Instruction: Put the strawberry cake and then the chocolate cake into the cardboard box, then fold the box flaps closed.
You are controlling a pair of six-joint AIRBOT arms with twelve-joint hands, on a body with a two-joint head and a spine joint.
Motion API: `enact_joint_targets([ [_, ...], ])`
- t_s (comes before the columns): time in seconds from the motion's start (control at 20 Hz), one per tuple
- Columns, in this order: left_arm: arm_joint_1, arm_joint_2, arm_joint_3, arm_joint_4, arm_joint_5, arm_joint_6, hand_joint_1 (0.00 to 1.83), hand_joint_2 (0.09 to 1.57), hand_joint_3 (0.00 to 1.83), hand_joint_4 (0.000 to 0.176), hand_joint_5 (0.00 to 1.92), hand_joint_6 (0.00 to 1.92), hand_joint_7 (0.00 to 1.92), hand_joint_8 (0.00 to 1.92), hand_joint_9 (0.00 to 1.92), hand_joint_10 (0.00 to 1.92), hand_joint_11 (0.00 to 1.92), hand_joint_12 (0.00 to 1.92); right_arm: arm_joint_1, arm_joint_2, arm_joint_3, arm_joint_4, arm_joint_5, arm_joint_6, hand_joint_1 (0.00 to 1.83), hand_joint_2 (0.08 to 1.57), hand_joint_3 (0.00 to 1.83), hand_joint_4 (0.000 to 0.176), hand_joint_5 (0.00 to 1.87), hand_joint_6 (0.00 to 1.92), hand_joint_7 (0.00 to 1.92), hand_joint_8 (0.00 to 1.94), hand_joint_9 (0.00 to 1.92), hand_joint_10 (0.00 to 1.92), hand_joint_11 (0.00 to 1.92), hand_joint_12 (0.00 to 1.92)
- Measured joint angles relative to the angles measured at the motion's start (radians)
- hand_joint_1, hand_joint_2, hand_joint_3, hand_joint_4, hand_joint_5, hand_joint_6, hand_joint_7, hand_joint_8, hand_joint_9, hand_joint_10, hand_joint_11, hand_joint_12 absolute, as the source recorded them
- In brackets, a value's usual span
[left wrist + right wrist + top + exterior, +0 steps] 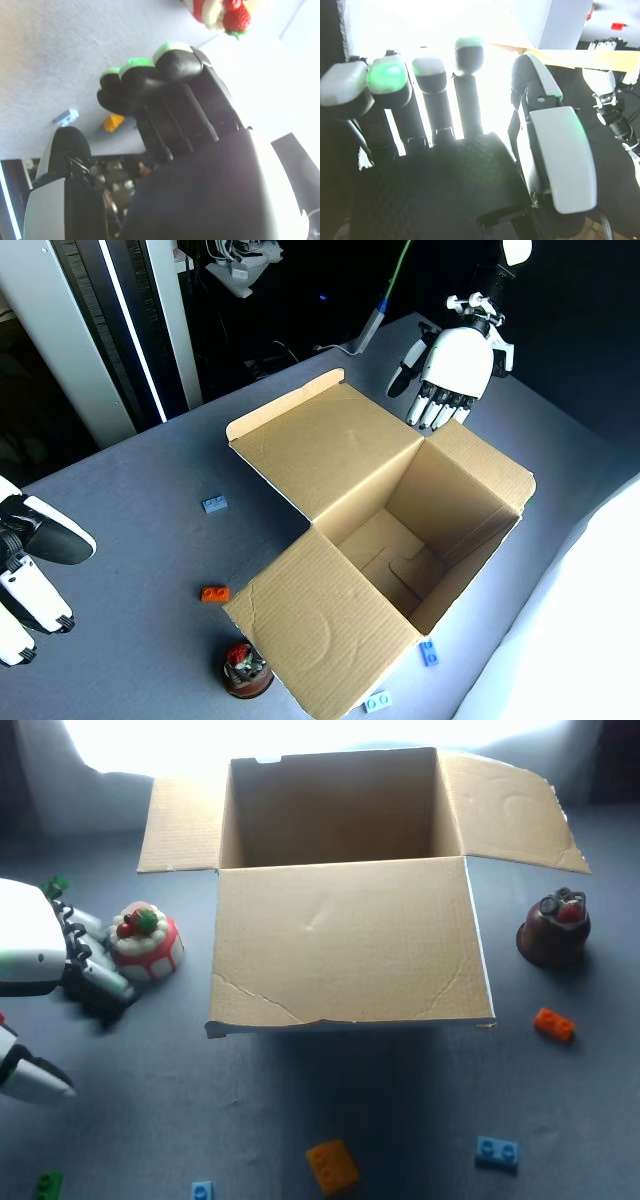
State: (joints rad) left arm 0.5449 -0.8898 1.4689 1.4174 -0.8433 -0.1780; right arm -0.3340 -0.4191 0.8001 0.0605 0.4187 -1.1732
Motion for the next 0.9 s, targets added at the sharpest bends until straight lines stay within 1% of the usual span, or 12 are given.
enact_joint_targets([
  [0.05, -0.004, -0.004, 0.001, -0.006, -0.004, 0.000, 0.15, 1.04, 0.01, 0.039, 0.12, 0.00, 0.12, 0.00, 0.11, 0.00, 0.00, 0.48, 0.000, -0.001, -0.002, 0.000, 0.002, -0.001, 0.23, 1.07, 0.02, 0.000, 0.14, 0.03, 0.14, 0.00, 0.09, 0.07, 0.00, 0.41],
  [0.1, -0.008, -0.005, -0.011, -0.003, 0.005, 0.001, 0.12, 1.04, 0.01, 0.037, 0.09, 0.00, 0.07, 0.00, 0.06, 0.00, 0.00, 0.41, -0.001, -0.002, -0.002, 0.049, 0.001, -0.003, 0.20, 1.05, 0.00, 0.000, 0.15, 0.02, 0.14, 0.00, 0.09, 0.05, 0.00, 0.37],
  [0.25, -0.008, -0.005, -0.033, -0.004, 0.001, 0.001, 0.14, 1.04, 0.00, 0.037, 0.08, 0.00, 0.07, 0.00, 0.06, 0.00, 0.00, 0.35, 0.000, -0.002, -0.002, 0.051, 0.002, -0.003, 0.21, 1.06, 0.01, 0.000, 0.14, 0.02, 0.16, 0.01, 0.10, 0.05, 0.00, 0.37],
  [0.35, -0.018, -0.005, -0.039, 0.008, -0.002, 0.000, 0.18, 1.04, 0.00, 0.032, 0.06, 0.00, 0.06, 0.00, 0.06, 0.00, 0.00, 0.37, -0.001, -0.002, -0.002, 0.058, 0.002, -0.003, 0.22, 1.07, 0.00, 0.000, 0.13, 0.01, 0.13, 0.00, 0.08, 0.03, 0.00, 0.29],
  [0.45, -0.050, -0.005, -0.050, 0.032, 0.004, -0.003, 0.44, 1.03, 0.00, 0.031, 0.08, 0.00, 0.07, 0.00, 0.06, 0.00, 0.00, 0.44, 0.000, -0.002, -0.002, 0.068, -0.001, -0.003, 0.26, 1.07, 0.00, 0.000, 0.12, 0.00, 0.11, 0.00, 0.08, 0.02, 0.00, 0.31],
  [0.5, -0.066, -0.005, -0.051, 0.046, -0.002, -0.003, 0.59, 1.02, 0.00, 0.031, 0.05, 0.00, 0.04, 0.00, 0.04, 0.00, 0.00, 0.38, 0.000, -0.003, -0.002, 0.085, -0.006, -0.003, 0.24, 1.07, 0.00, 0.000, 0.10, 0.00, 0.10, 0.00, 0.07, 0.02, 0.00, 0.32],
  [0.55, -0.080, -0.005, -0.055, 0.059, -0.002, -0.004, 0.75, 1.00, 0.00, 0.037, 0.03, 0.00, 0.04, 0.00, 0.03, 0.00, 0.00, 0.36, 0.000, -0.005, -0.002, 0.097, -0.014, -0.003, 0.26, 1.05, 0.00, 0.000, 0.09, 0.00, 0.09, 0.00, 0.07, 0.02, 0.00, 0.32],
  [0.6, -0.094, -0.005, -0.056, 0.069, -0.003, -0.006, 0.85, 0.99, 0.00, 0.039, 0.03, 0.00, 0.03, 0.00, 0.02, 0.00, 0.00, 0.32, 0.000, -0.005, -0.002, 0.106, -0.025, -0.003, 0.29, 1.06, 0.00, 0.000, 0.07, 0.00, 0.07, 0.00, 0.05, 0.01, 0.00, 0.26],
  [0.65, -0.109, -0.005, -0.057, 0.079, -0.002, -0.007, 0.96, 0.98, 0.00, 0.050, 0.01, 0.00, 0.02, 0.00, 0.00, 0.00, 0.00, 0.32, 0.001, -0.005, -0.002, 0.109, -0.033, -0.003, 0.34, 1.06, 0.00, 0.000, 0.06, 0.00, 0.06, 0.00, 0.06, 0.01, 0.00, 0.29],
  [0.7, -0.127, -0.005, -0.058, 0.090, 0.006, -0.007, 1.04, 0.96, 0.00, 0.061, 0.01, 0.00, 0.01, 0.00, 0.01, 0.00, 0.00, 0.36, 0.001, -0.007, -0.002, 0.119, -0.041, -0.003, 0.39, 1.05, 0.00, 0.000, 0.05, 0.00, 0.07, 0.00, 0.07, 0.01, 0.00, 0.35],
  [0.85, -0.155, -0.025, -0.039, 0.106, 0.041, -0.008, 1.12, 0.97, 0.00, 0.061, 0.00, 0.00, 0.00, 0.00, 0.00, 0.00, 0.00, 0.34, 0.008, -0.009, -0.002, 0.129, -0.057, -0.005, 0.48, 1.03, 0.00, 0.000, 0.06, 0.00, 0.08, 0.00, 0.07, 0.01, 0.00, 0.35],
  [0.9, -0.157, -0.035, -0.026, 0.106, 0.055, -0.019, 1.16, 0.97, 0.00, 0.061, 0.00, 0.00, 0.00, 0.00, 0.00, 0.00, 0.00, 0.31, 0.008, -0.010, -0.001, 0.129, -0.058, -0.006, 0.48, 1.03, 0.00, 0.000, 0.06, 0.00, 0.07, 0.00, 0.06, 0.01, 0.00, 0.36],
])
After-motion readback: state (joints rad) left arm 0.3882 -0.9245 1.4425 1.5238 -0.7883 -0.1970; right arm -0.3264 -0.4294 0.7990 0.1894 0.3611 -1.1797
